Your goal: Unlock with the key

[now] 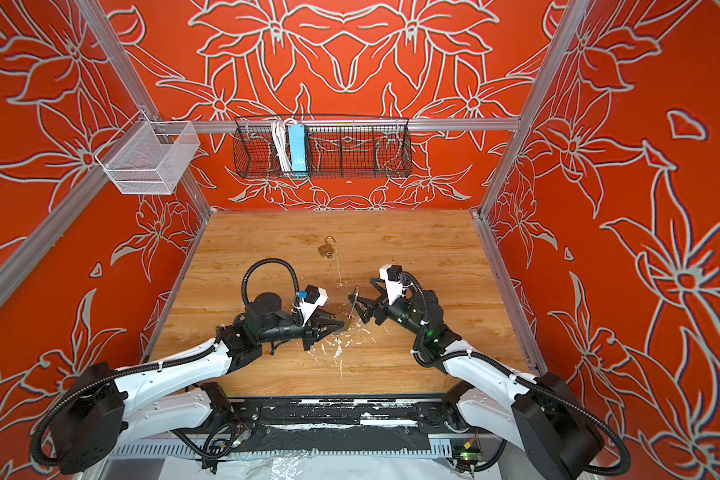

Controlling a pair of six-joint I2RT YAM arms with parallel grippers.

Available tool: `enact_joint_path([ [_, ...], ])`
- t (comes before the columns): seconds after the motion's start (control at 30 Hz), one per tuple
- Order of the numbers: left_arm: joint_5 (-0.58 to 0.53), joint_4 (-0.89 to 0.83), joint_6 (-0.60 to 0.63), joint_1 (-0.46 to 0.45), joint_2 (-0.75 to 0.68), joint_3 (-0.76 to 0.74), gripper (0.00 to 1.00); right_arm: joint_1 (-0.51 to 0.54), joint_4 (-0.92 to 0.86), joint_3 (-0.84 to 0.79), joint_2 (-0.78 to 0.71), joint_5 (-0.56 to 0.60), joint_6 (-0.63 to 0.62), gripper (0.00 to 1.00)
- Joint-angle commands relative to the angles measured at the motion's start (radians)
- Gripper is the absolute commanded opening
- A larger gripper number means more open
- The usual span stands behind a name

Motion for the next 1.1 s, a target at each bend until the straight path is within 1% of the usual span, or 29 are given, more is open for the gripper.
enact_joint_path([
  [0.0, 0.068, 0.1, 0.017, -0.003, -0.001, 0.033, 0.0, 0.008, 0.033, 0.003, 0.0, -0.018, -0.018, 0.98],
  [0.07, 0.094, 0.108, 0.019, -0.003, 0.001, 0.032, 0.0, 0.012, -0.02, 0.021, 0.003, 0.031, -0.015, 0.98],
  [0.13, 0.11, 0.116, 0.017, -0.003, 0.001, 0.029, 0.0, 0.015, -0.117, 0.051, 0.004, 0.135, -0.007, 0.98],
  [0.17, 0.112, 0.118, 0.017, -0.003, -0.003, 0.028, 0.0, 0.015, -0.17, 0.066, 0.008, 0.21, 0.003, 0.98],
  [0.23, 0.095, 0.116, 0.013, -0.003, -0.007, 0.027, 0.0, 0.016, -0.247, 0.088, 0.019, 0.31, 0.018, 0.98],
  [0.3, 0.031, 0.109, -0.003, -0.003, -0.006, 0.029, 0.0, 0.015, -0.309, 0.113, 0.038, 0.389, 0.037, 0.97],
  [0.37, -0.052, 0.08, -0.02, -0.003, -0.004, 0.041, 0.0, 0.015, -0.353, 0.133, 0.059, 0.428, 0.054, 0.97],
  [0.5, -0.208, 0.035, -0.037, -0.007, 0.002, 0.051, 0.0, 0.015, -0.388, 0.164, 0.103, 0.442, 0.067, 0.96],
  [0.6, -0.359, 0.016, -0.057, -0.015, -0.006, 0.044, 0.0, 0.016, -0.411, 0.179, 0.12, 0.456, 0.072, 0.96],
  [0.7, -0.486, 0.0, -0.062, -0.023, -0.016, 0.038, 0.0, 0.015, -0.419, 0.18, 0.117, 0.463, 0.072, 0.96],
  [0.77, -0.537, -0.005, -0.069, -0.023, -0.02, 0.033, 0.0, 0.015, -0.414, 0.177, 0.115, 0.458, 0.073, 0.96],
  [0.83, -0.562, -0.001, -0.07, -0.023, -0.024, 0.027, 0.0, 0.015, -0.399, 0.171, 0.115, 0.434, 0.066, 0.96],
  [0.9, -0.578, 0.009, -0.079, -0.023, -0.023, 0.022, 0.0, 0.015, -0.365, 0.162, 0.114, 0.393, 0.059, 0.96],
  [1.0, -0.599, 0.011, -0.091, -0.023, -0.017, 0.024, 0.0, 0.015, -0.305, 0.152, 0.114, 0.3, 0.037, 0.96],
  [1.07, -0.625, 0.002, -0.098, -0.023, -0.015, 0.026, 0.0, 0.017, -0.29, 0.146, 0.103, 0.269, 0.023, 0.96],
])
